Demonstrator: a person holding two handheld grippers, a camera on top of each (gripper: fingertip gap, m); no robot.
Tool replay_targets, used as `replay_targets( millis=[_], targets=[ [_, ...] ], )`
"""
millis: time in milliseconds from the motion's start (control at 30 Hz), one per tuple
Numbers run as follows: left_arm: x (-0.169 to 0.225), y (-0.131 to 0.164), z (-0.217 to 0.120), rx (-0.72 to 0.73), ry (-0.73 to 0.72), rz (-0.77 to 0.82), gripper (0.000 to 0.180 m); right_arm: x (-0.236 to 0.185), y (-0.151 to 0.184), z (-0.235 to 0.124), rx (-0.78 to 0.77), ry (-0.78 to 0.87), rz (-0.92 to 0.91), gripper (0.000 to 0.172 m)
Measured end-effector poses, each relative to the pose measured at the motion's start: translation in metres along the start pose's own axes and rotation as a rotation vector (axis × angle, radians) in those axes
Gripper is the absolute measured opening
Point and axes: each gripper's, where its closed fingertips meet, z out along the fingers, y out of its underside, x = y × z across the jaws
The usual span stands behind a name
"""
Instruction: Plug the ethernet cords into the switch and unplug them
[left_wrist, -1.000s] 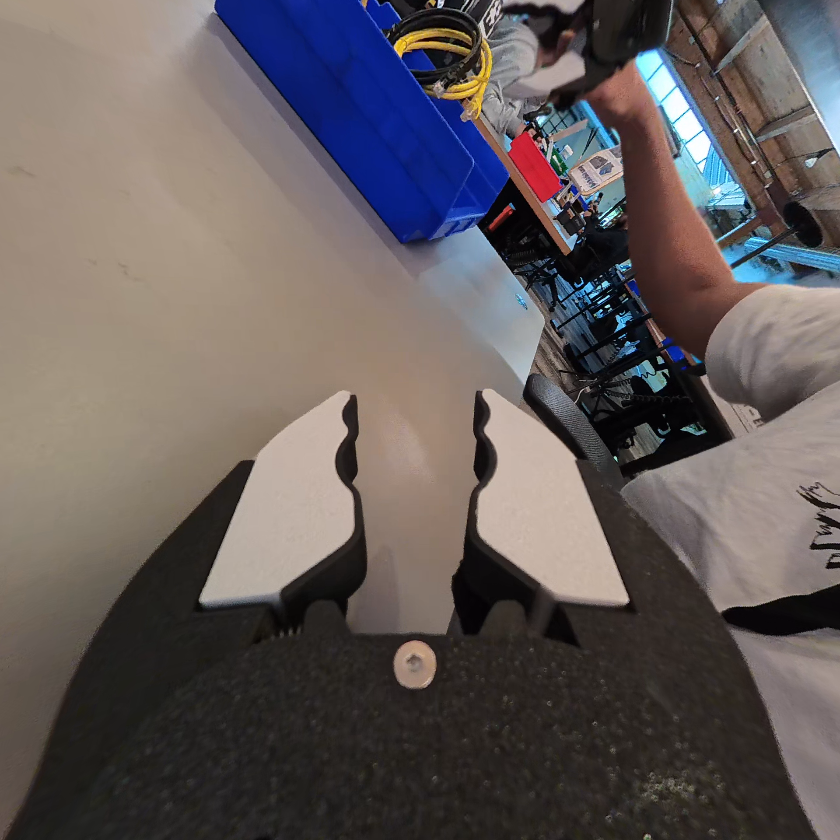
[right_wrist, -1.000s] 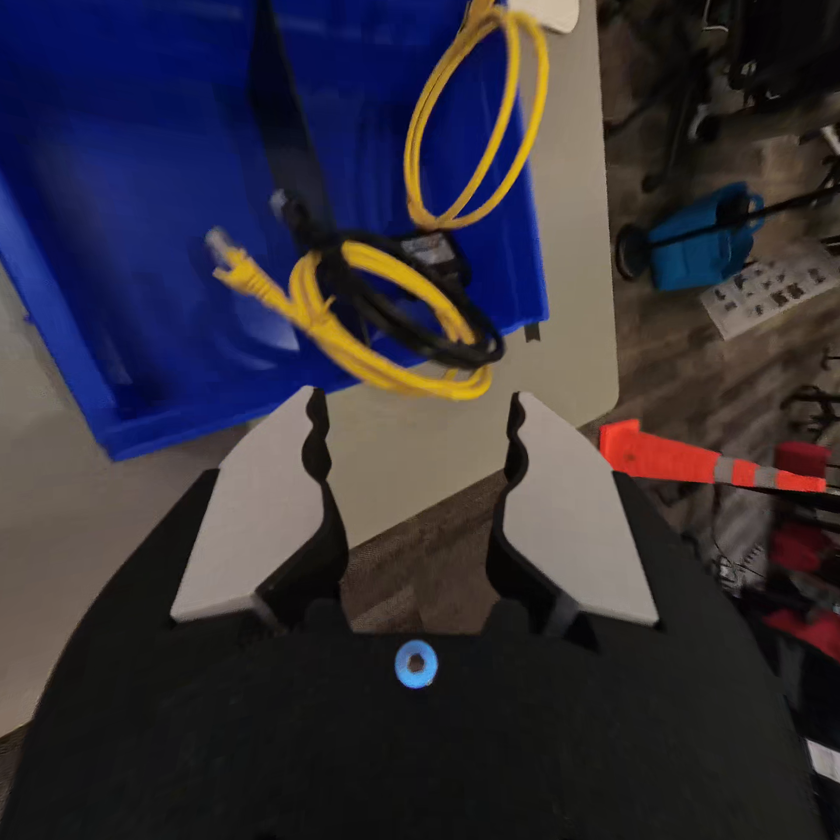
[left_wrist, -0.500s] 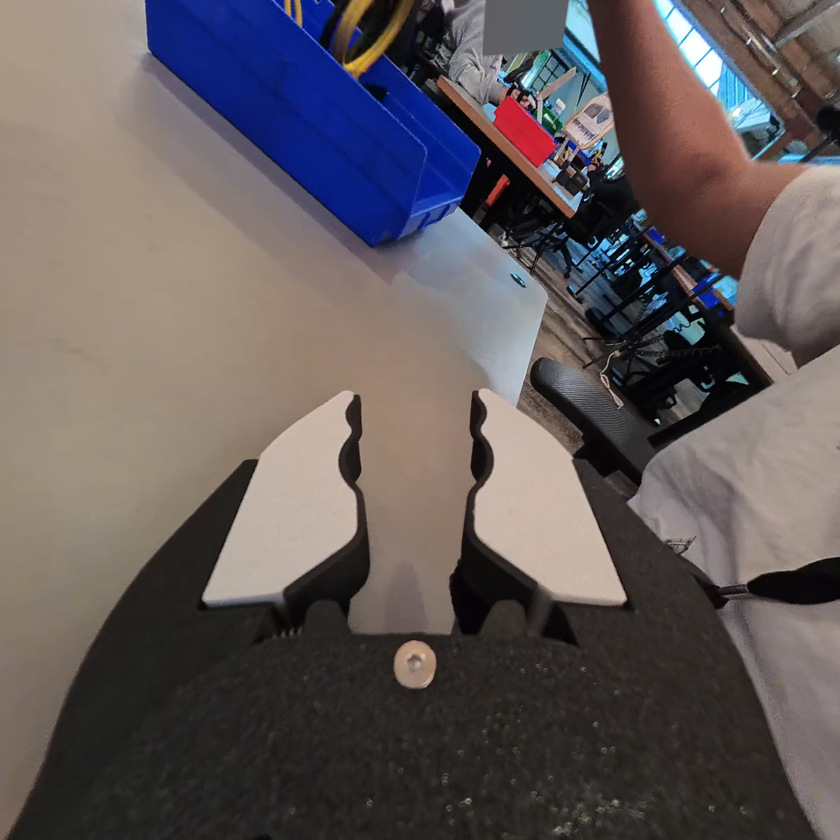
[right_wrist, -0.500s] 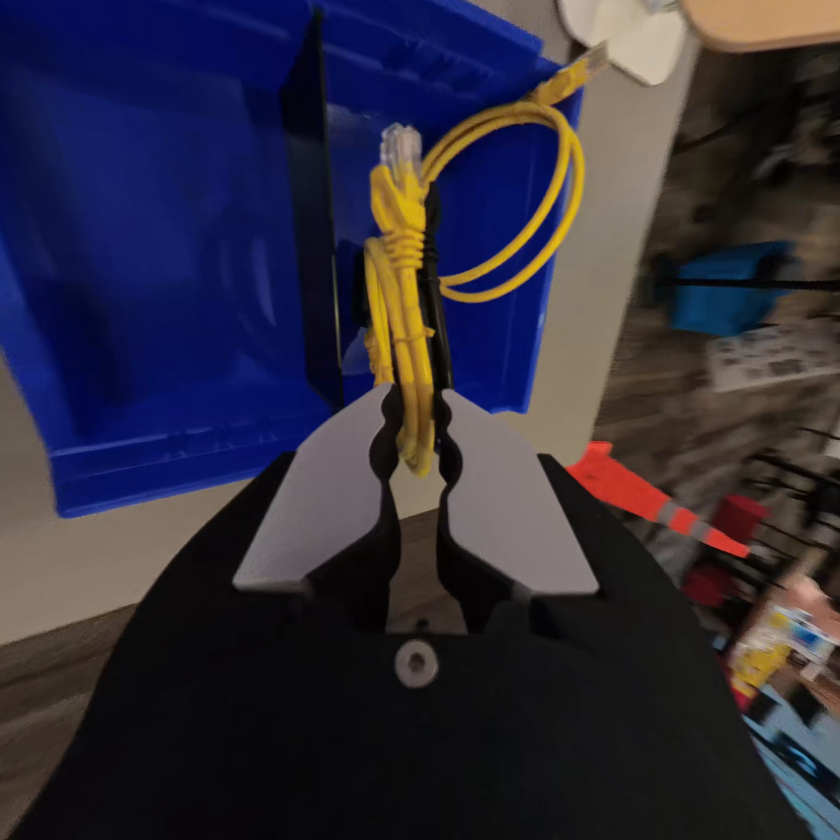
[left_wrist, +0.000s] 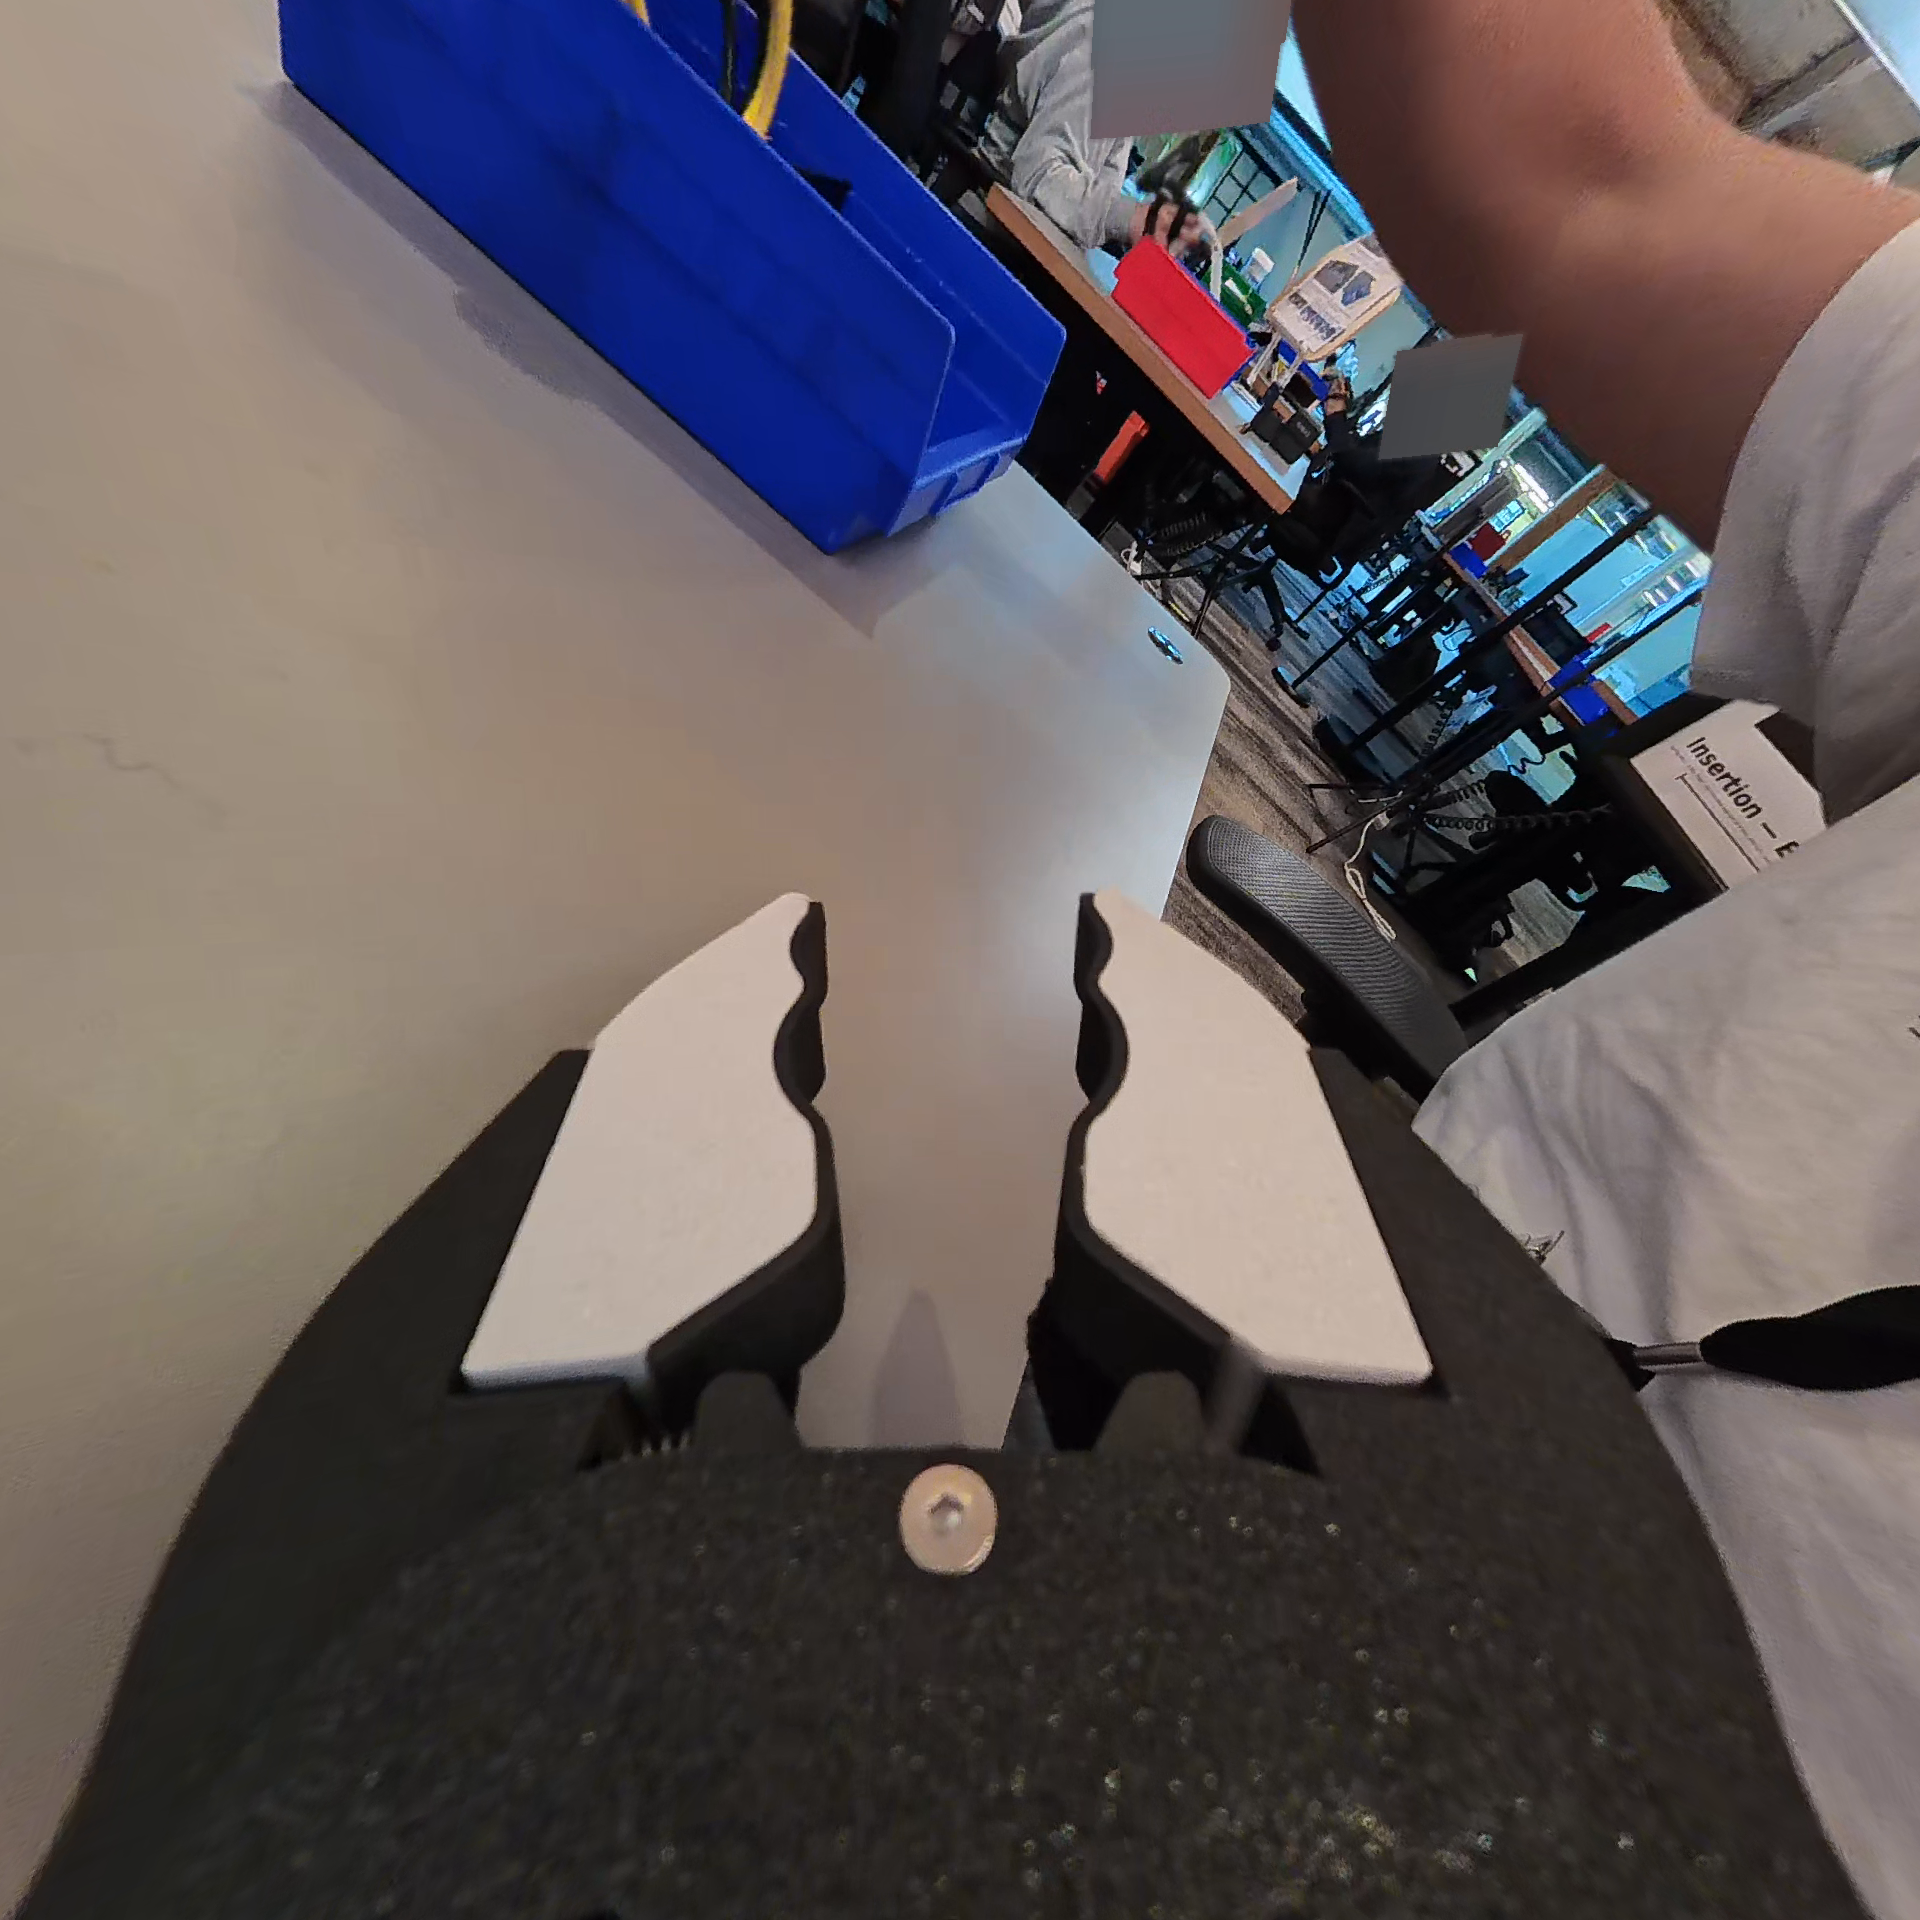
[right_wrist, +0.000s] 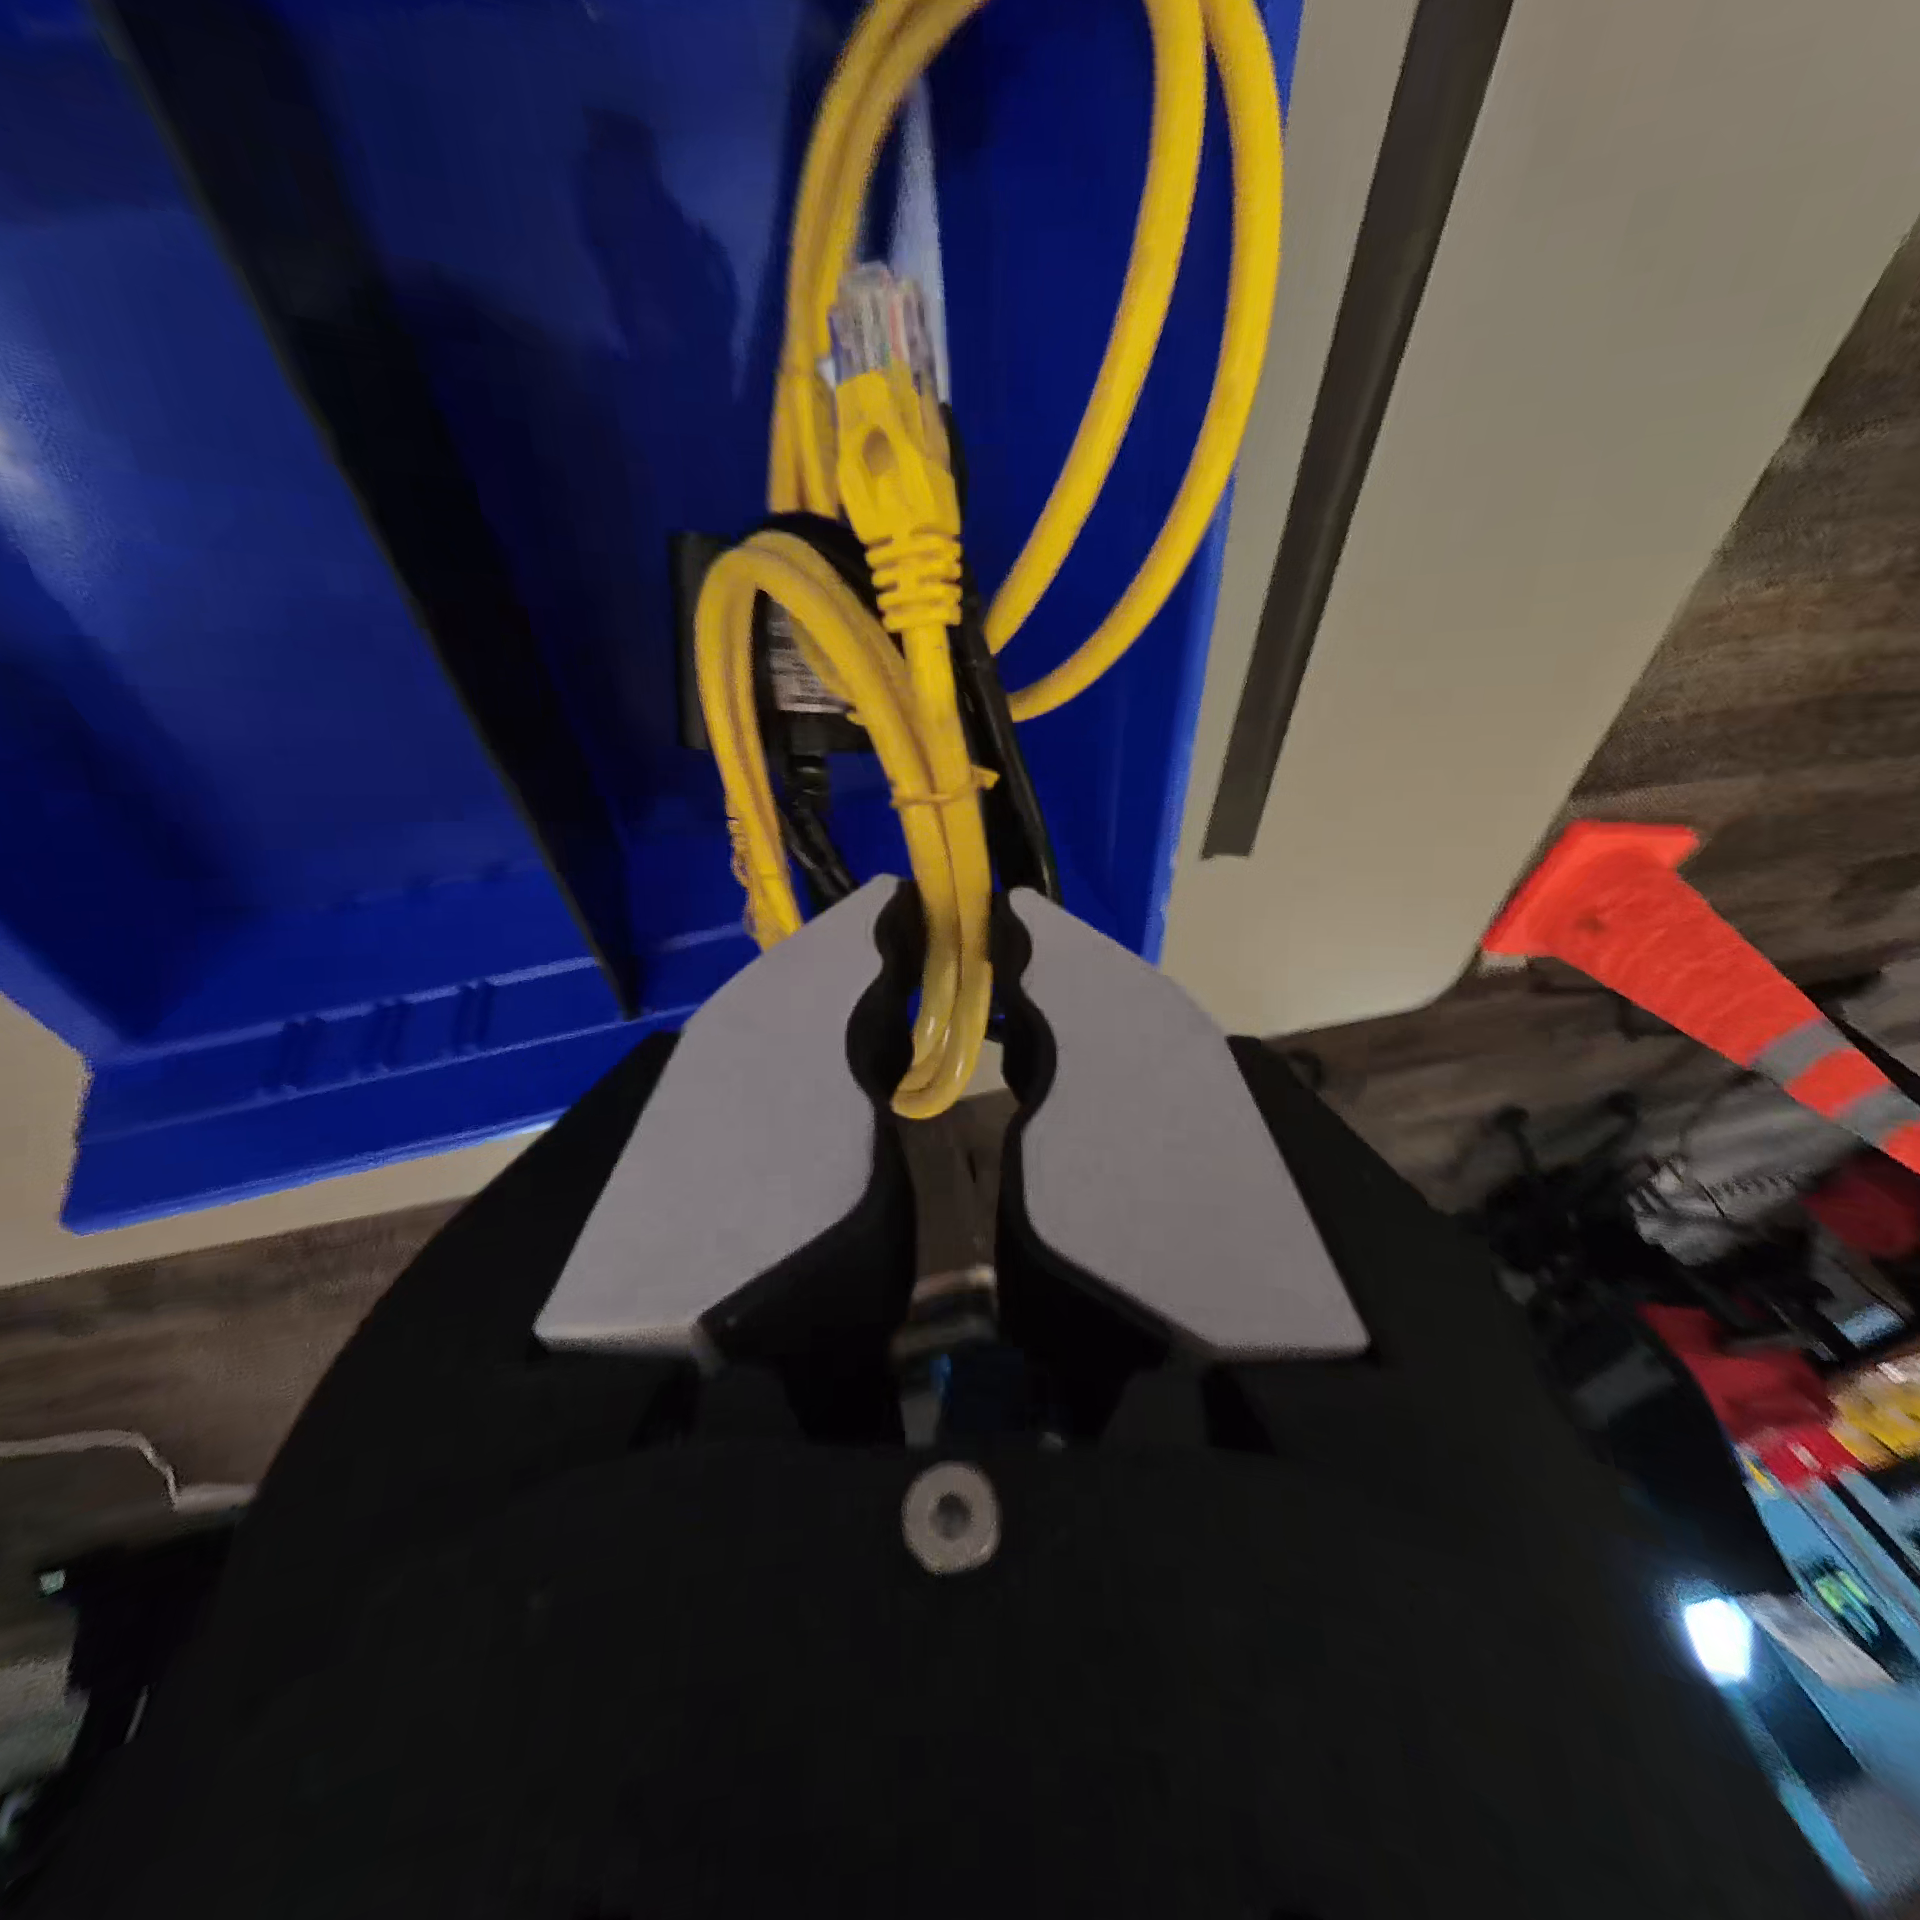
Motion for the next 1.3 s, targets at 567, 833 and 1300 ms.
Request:
replay_targets(
  millis=[567, 833, 1300],
  targets=[
    [0.004, 0.002, 0.001, -0.002, -0.008, 0.013, 0.045, 0.010, -0.007, 0.059, -0.010, 0.058, 0.079, 0.012],
    [0.001, -0.015, -0.009, 0.073, -0.132, 0.187, 0.045, 0.003, -0.002, 0.040, 0.071, 0.075, 0.216, 0.029],
    [-0.004, -0.026, -0.028, 0.135, -0.279, 0.287, 0.051, -0.051, 0.076, -0.011, -0.147, 0.070, 0.272, 0.058]
  ],
)
